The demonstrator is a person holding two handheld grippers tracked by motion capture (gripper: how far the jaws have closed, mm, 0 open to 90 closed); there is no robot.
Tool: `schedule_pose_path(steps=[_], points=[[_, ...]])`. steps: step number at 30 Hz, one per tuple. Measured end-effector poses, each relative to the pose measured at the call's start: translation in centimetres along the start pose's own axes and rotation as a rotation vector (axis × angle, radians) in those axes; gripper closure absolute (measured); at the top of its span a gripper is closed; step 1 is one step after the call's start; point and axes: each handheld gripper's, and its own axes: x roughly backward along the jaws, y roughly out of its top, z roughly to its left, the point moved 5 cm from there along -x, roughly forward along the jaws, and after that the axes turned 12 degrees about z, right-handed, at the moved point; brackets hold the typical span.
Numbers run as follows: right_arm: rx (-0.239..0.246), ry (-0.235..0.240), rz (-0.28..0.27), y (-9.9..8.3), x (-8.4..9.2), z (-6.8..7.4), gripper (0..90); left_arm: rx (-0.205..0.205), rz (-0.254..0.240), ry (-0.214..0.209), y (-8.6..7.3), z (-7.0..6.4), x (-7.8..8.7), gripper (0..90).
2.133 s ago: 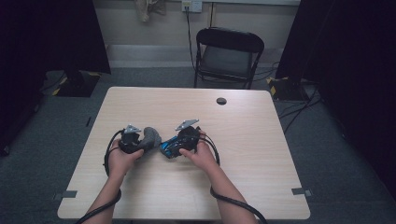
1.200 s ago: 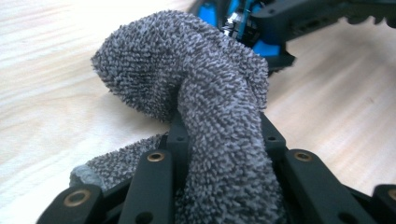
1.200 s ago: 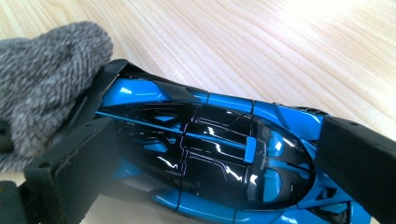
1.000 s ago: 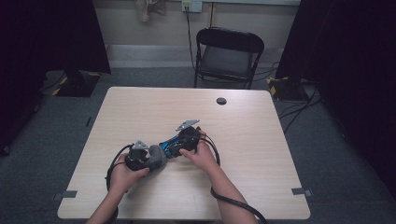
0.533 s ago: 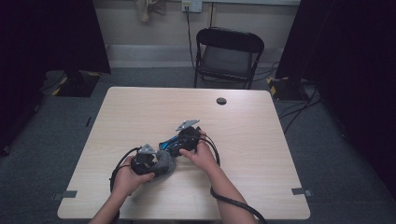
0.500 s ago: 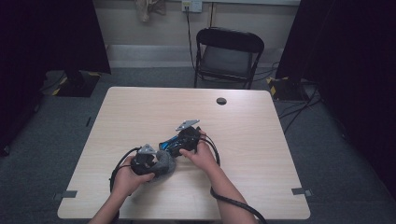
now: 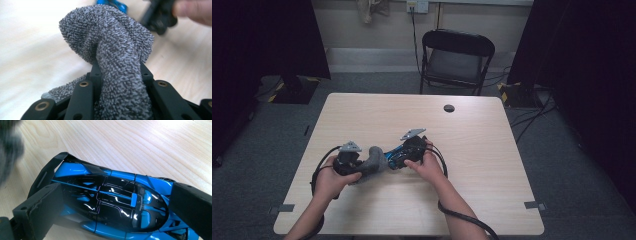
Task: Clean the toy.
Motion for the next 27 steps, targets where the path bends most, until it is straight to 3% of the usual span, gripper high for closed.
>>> schedule_pose_path(steps=[6,15,18,21,27], points=[[-0.001,0.001,0.001,0.0,0.0,0.0,0.0,0.038,-0.023,0.029,2.0,2.2,0.3,66.6],[0.000,0.001,0.000,0.0,0.0,0.0,0.0,0.074,-0.008,0.088,4.3,5.2,-2.0,66.4],[0.000,0.001,-0.003,0.0,0.0,0.0,0.0,0.090,-0.027,0.076,5.2,5.6,-2.9,66.3],[0.000,0.001,-0.004,0.0,0.0,0.0,0.0,0.074,-0.029,0.092,6.1,5.7,-4.0,66.0],[0.003,0.003,-0.001,0.0,0.0,0.0,0.0,0.084,-0.011,0.095,7.0,6.1,-6.7,65.7]])
